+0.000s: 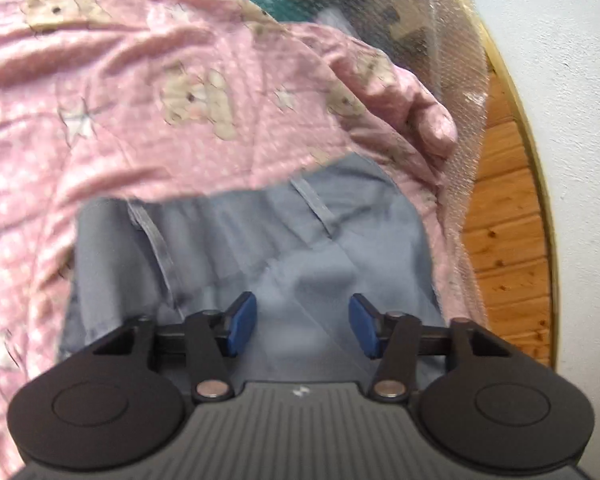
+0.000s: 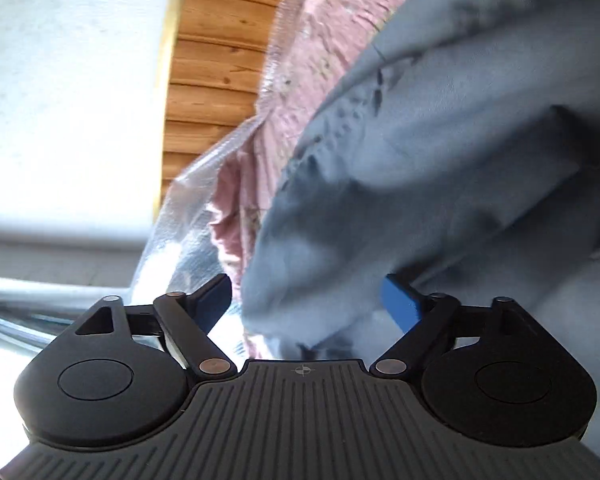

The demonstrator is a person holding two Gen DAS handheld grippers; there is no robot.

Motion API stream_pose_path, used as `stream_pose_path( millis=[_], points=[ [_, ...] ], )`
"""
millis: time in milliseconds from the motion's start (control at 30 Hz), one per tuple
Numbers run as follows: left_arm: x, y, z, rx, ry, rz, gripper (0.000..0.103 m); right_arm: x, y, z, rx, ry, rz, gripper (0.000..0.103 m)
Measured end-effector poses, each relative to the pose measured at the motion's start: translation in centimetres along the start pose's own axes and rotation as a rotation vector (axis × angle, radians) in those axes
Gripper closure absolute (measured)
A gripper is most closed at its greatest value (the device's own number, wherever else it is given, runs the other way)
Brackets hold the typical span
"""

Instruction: Fold clothes

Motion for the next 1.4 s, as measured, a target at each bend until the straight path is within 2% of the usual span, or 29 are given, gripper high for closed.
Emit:
stream_pose_path(
  millis=[33,100,200,233,267,300,333,400,433,500,533,600,667,733,800,833,867,900,933,1000,1067,1100,1133,1200,1267,1300,1333,1400],
  points=[
    [0.5,-1.7,-0.7,0.004,0.004,-0.035,0.095,-0.8,0.3,-1.1,-0.014,0.035,0.026,0.103],
    [0.4,-3.5,-1.7,-0.048,0.013,0.022,0.099,-2.4,0.9,-3.2,-0.041,0.104,0.079,0.103],
    [-0.6,-3.9,-2.0,-0.040,0.000,0.024,0.096,-5.0,1.8,-6.4,-0.083,0.208,0.159,0.103],
    [-1.2,-3.6,-2.1,-0.044,0.000,0.039,0.088,-5.9,2.1,-7.4,-0.097,0.243,0.185,0.103],
    [-2.0,-3.1,-2.2,-0.051,0.011,0.066,0.060,-5.8,1.0,-6.8,-0.156,0.185,0.177,0.098],
    [-2.8,-2.4,-2.2,-0.054,0.023,0.092,0.041,-5.0,-0.9,-4.7,-0.274,0.103,0.181,0.092],
    [-3.2,-1.8,-2.4,-0.048,0.036,0.109,0.037,-4.2,-2.9,-2.5,-0.399,0.018,0.188,0.084],
    [-3.3,-0.6,-3.1,-0.027,0.048,0.114,0.031,-2.3,-6.1,3.9,-0.804,-0.078,0.274,0.007],
    [-2.9,0.0,-3.6,0.007,0.051,0.093,0.030,-1.0,-6.6,6.4,-1.009,-0.099,0.326,0.001],
    [-1.9,1.4,-4.9,0.104,0.057,0.042,0.030,1.7,-7.7,11.0,-1.413,-0.136,0.430,0.002],
    [-1.2,2.3,-5.6,0.164,0.059,0.027,0.030,3.4,-7.2,12.6,-1.575,-0.170,0.492,0.002],
    [0.6,3.9,-6.5,0.243,0.032,0.033,0.027,6.1,-5.9,14.1,-1.790,-0.219,0.580,0.002],
    [2.7,5.4,-6.8,0.288,-0.028,0.071,0.027,7.7,-5.0,14.4,-1.895,-0.265,0.615,0.008],
    [4.4,6.7,-6.8,0.324,-0.080,0.103,0.027,8.5,-4.7,14.4,-1.933,-0.308,0.618,0.023],
    [6.0,7.8,-6.3,0.353,-0.127,0.123,0.032,9.2,-5.0,14.0,-1.913,-0.345,0.602,0.059],
    [6.4,8.2,-5.9,0.366,-0.149,0.143,0.037,9.5,-5.1,13.8,-1.893,-0.366,0.593,0.067],
    [6.5,8.7,-5.6,0.388,-0.164,0.157,0.076,9.6,-5.3,13.7,-1.884,-0.374,0.582,0.085],
    [6.2,9.3,-5.3,0.425,-0.165,0.162,0.102,9.5,-5.7,13.6,-1.878,-0.365,0.573,0.100],
    [5.6,10.0,-5.2,0.448,-0.162,0.185,0.103,9.3,-6.1,13.4,-1.871,-0.353,0.564,0.101],
    [1.9,11.4,-6.2,0.400,-0.114,0.302,0.103,7.5,-7.6,13.0,-1.849,-0.287,0.534,0.103],
    [-4.2,11.9,-9.1,0.297,-0.030,0.420,0.103,4.2,-10.1,13.3,-1.811,-0.215,0.481,0.103],
    [-6.7,11.3,-10.3,0.265,0.005,0.439,0.103,2.5,-11.3,13.4,-1.791,-0.179,0.453,0.103],
    [-8.7,9.9,-11.2,0.251,0.035,0.418,0.103,0.6,-12.4,13.8,-1.773,-0.146,0.427,0.103],
    [-11.6,7.2,-12.5,0.223,0.066,0.370,0.103,-1.5,-12.1,15.1,-1.743,-0.149,0.419,0.103],
    [-10.1,5.0,-11.1,0.194,-0.030,0.294,0.099,-1.2,-8.7,16.1,-1.737,-0.203,0.481,0.103],
    [-9.3,4.2,-10.3,0.184,-0.071,0.261,0.087,-0.4,-6.2,16.2,-1.730,-0.240,0.539,0.103],
    [-8.4,4.1,-9.6,0.185,-0.096,0.238,0.079,0.4,-4.3,16.2,-1.727,-0.262,0.589,0.103],
    [-6.4,4.4,-8.5,0.204,-0.126,0.204,0.046,1.0,-2.8,16.1,-1.702,-0.279,0.629,0.103]
  ],
)
Point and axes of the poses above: each gripper's, at about its wrist camera, not at the fingertips, and x roughly the way its jaws point, y to its right, z to its underside, the point moved 9 cm from there along x, roughly the way its jaws point, and after that the axes turned 2 degrees about -z, right-handed, at the moved point
